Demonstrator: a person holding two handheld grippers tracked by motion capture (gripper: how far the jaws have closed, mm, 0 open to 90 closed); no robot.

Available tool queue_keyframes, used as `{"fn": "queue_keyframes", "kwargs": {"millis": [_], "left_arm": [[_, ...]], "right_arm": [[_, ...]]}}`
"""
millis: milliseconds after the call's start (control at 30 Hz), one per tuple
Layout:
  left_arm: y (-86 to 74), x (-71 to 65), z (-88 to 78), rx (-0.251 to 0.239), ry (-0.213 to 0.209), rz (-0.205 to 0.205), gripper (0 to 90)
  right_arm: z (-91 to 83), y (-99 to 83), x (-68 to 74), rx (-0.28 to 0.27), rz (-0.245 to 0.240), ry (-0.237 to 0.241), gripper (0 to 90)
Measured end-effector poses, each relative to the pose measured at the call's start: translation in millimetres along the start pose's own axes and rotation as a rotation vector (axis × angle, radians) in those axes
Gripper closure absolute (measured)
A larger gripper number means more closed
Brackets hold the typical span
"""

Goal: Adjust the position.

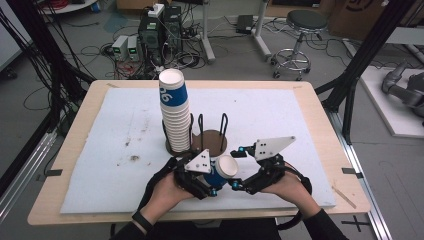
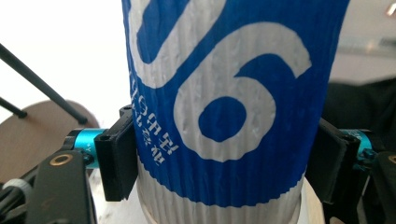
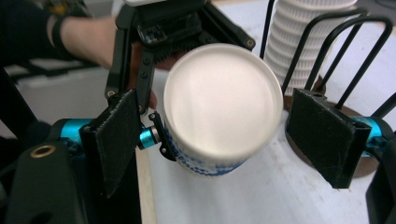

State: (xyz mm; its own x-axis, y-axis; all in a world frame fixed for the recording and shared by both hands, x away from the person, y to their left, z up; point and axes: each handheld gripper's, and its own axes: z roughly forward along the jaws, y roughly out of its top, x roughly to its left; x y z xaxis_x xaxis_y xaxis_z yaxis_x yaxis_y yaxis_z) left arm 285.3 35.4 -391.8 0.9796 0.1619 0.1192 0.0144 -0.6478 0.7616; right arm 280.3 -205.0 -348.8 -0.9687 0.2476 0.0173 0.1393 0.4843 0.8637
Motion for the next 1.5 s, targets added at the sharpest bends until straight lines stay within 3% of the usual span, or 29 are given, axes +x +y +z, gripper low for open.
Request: {"fn": "queue_keyframes", "kwargs": {"millis": [167, 233, 267, 367, 433, 500, 567, 667, 800, 900, 1033, 1100, 1200, 1400, 1500], "left_arm": [[6.9, -6.9, 3.8, 0.052, 0.013, 0.053, 24.4], [8.8, -9.0, 3.8, 0.065, 0.021, 0.062, 24.4], [8.9, -9.2, 3.5, 0.066, 0.028, 0.058, 24.4], [8.2, -8.7, 0.9, 0.041, 0.048, 0.076, 21.4], [6.6, -8.3, -1.3, -0.019, 0.053, 0.074, 18.5], [2.5, -5.4, -6.0, -0.112, 0.042, 0.053, 15.0], [-1.3, -2.3, -9.6, -0.184, 0.037, 0.017, 11.5], [-10.9, 4.5, -15.4, -0.362, -0.004, -0.079, 8.7], [-19.7, 9.3, -15.2, -0.477, -0.040, -0.146, 8.1], [-21.4, 10.0, -12.8, -0.535, -0.075, -0.162, 8.1], [-19.8, 10.6, -12.5, -0.525, -0.089, -0.169, 8.7], [-20.9, 11.8, -14.4, -0.523, -0.096, -0.169, 15.1], [-21.2, 13.4, -16.9, -0.517, -0.111, -0.170, 17.5], [-14.9, 14.9, -24.3, -0.438, -0.106, -0.136, 19.9], [-11.7, 17.4, -29.2, -0.386, -0.101, -0.130, 20.6]], "right_arm": [[11.8, -2.2, 3.3, 0.087, -0.015, 0.003, 18.5], [15.1, -3.7, 3.2, 0.102, -0.023, 0.001, 21.3], [15.4, -4.1, 3.3, 0.101, -0.032, 0.001, 27.9], [14.4, -4.5, 2.9, 0.087, -0.049, 0.006, 29.6], [10.8, -5.5, 0.0, 0.055, -0.035, 0.024, 29.7], [5.7, -7.1, -4.9, 0.011, -0.012, 0.022, 29.9], [0.3, -9.5, -8.9, -0.030, 0.027, 0.049, 30.0], [-7.3, -12.8, -14.7, -0.105, 0.057, 0.067, 30.1], [-14.8, -13.8, -17.8, -0.176, 0.096, 0.084, 30.1], [-16.4, -15.1, -19.5, -0.225, 0.122, 0.108, 30.1], [-13.8, -15.6, -18.6, -0.235, 0.118, 0.123, 30.1], [-12.6, -15.9, -18.3, -0.233, 0.121, 0.123, 30.0], [-11.6, -17.4, -19.4, -0.237, 0.130, 0.135, 30.1], [-11.7, -18.7, -20.9, -0.190, 0.127, 0.144, 28.3], [-11.7, -17.4, -20.8, -0.140, 0.097, 0.106, 22.6]]}}
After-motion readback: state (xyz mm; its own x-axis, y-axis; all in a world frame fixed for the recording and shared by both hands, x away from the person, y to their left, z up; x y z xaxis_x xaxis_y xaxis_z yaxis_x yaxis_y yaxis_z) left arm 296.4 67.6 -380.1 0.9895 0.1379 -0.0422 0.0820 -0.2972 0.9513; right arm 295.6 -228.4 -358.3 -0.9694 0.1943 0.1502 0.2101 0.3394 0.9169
